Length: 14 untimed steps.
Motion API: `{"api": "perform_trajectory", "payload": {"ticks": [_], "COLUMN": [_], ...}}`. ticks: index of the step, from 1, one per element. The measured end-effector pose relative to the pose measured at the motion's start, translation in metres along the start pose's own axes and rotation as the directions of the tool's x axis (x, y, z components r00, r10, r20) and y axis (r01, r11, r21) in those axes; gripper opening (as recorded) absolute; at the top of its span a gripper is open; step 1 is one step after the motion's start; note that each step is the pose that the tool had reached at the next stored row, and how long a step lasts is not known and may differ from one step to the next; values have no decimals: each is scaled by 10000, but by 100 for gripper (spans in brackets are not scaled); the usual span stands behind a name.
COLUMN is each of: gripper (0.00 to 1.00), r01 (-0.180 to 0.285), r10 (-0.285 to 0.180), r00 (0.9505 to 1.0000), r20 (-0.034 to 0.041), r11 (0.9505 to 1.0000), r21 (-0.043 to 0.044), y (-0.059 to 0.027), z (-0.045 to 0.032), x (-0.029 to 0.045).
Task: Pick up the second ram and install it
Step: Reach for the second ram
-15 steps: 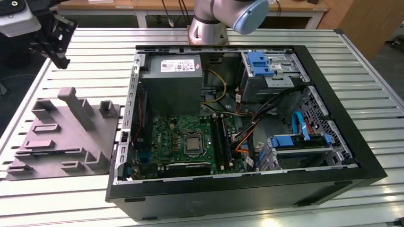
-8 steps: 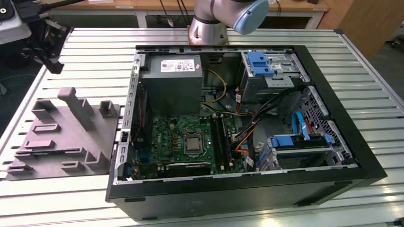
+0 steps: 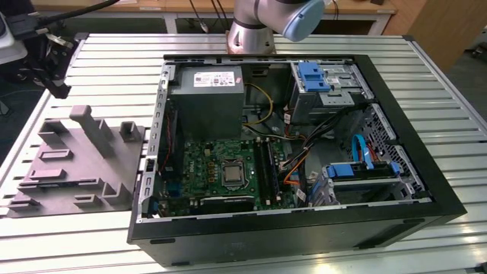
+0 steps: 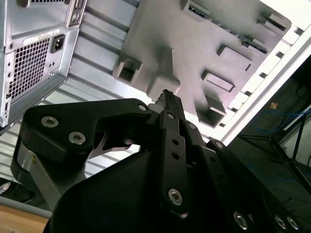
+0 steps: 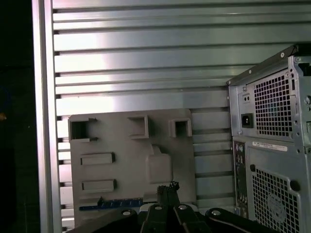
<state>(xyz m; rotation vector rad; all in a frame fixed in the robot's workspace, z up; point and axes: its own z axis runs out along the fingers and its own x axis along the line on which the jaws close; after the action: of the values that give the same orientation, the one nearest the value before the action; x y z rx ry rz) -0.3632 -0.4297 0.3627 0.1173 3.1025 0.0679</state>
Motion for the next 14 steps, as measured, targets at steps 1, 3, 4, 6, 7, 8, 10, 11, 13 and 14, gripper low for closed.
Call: {"api": "perform_trajectory", "payload": {"ticks": [1, 3, 4, 6, 7, 8, 10, 11, 13, 14], "gripper": [10, 10, 10, 10, 10, 10, 10, 10, 10, 10], "r01": [0, 0, 0, 0, 0, 0, 0, 0, 0, 0], "r10": [0, 0, 0, 0, 0, 0, 0, 0, 0, 0], "r00": [10000, 10000, 10000, 10000, 10000, 10000, 10000, 10000, 10000, 10000], "r20": [1, 0, -2, -4, -2, -3, -5, -5, -4, -5], "r11": [10000, 10000, 10000, 10000, 10000, 10000, 10000, 10000, 10000, 10000], "r21": [-1, -1, 1, 0, 0, 0, 1, 1, 0, 0], "y": [-20, -65, -86, -131, -153, -176, -222, -241, -277, -294], "z": [5, 13, 16, 27, 34, 40, 54, 62, 81, 90], "x": [6, 19, 23, 31, 36, 40, 49, 54, 65, 71]}}
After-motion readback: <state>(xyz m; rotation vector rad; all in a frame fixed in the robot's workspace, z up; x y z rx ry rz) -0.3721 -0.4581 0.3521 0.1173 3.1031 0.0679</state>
